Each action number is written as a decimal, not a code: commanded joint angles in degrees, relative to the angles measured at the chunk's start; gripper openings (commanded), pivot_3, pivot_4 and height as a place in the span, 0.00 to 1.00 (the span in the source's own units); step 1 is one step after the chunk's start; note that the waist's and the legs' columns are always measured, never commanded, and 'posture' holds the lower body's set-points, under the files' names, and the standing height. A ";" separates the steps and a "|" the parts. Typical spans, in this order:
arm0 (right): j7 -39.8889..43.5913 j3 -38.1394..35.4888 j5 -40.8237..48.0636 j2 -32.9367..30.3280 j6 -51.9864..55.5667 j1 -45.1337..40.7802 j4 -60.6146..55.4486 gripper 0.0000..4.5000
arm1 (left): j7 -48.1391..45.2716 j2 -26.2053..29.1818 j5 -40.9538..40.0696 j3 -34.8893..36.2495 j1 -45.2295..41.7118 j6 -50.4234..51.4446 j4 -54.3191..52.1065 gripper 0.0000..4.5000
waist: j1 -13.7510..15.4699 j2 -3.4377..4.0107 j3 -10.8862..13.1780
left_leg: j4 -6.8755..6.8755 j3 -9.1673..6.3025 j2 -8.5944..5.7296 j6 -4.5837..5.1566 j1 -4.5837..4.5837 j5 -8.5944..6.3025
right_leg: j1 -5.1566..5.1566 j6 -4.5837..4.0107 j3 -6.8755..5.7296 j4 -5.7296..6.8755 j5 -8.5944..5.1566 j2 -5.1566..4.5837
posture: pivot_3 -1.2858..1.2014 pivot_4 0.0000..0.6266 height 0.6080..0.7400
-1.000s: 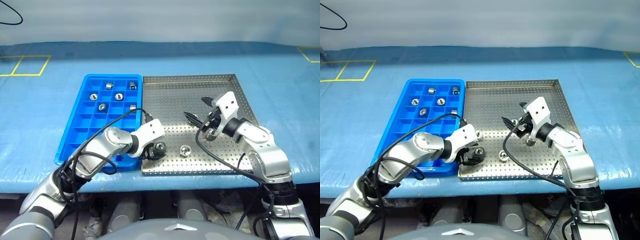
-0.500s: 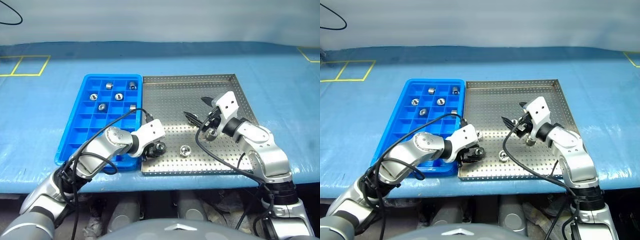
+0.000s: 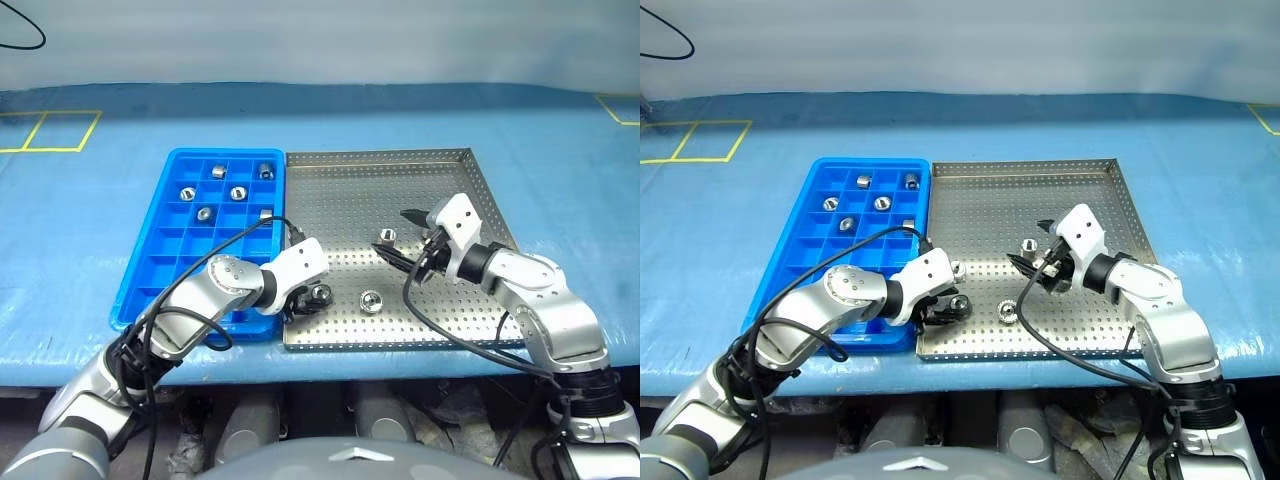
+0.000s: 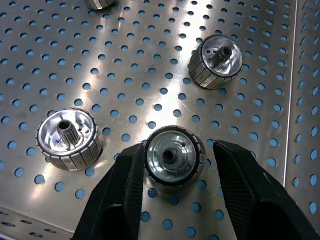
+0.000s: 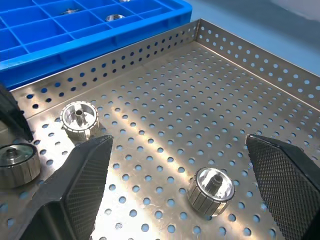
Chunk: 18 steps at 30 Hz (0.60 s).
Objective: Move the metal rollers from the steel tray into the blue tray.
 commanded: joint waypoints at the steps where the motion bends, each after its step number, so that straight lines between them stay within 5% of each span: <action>1: 1.01 -1.99 1.89 -1.00 0.46 0.13 -3.44 1.00 | -0.36 -0.08 0.19 0.59 0.12 -0.99 -1.57 0.52 | 0.07 0.00 0.00 | 0.01 0.00 0.01 0.00 0.00 0.00 | 0.00 0.00 0.00 0.00 0.00 0.01 | 0.43 0.24 1.00; 3: 1.17 -2.03 2.08 -1.19 0.53 0.22 -4.14 1.00 | -0.46 -0.11 0.20 0.49 0.06 -1.15 -1.56 0.52 | 0.08 0.00 0.00 | 0.03 0.00 0.02 0.01 0.00 0.00 | 0.00 0.01 0.00 0.02 0.00 0.01 | 0.43 0.24 1.00; 10: 1.14 -1.26 2.37 -1.12 0.51 0.34 -5.36 1.00 | -1.39 0.25 0.09 0.25 -0.06 -1.55 -2.09 0.05 | 0.11 0.00 0.00 | 0.06 0.00 0.02 -0.01 -0.01 0.00 | 0.00 0.02 0.01 0.01 0.01 0.01 | 0.43 0.24 1.00; 18: 2.71 1.23 1.86 -1.97 1.01 1.00 -6.01 1.00 | -1.75 1.09 -0.52 2.20 0.06 -1.49 -3.27 0.05 | 0.12 0.00 0.00 | 0.06 0.00 0.02 0.01 -0.01 -0.01 | 0.00 0.02 0.01 0.01 0.01 0.02 | 0.43 0.24 1.00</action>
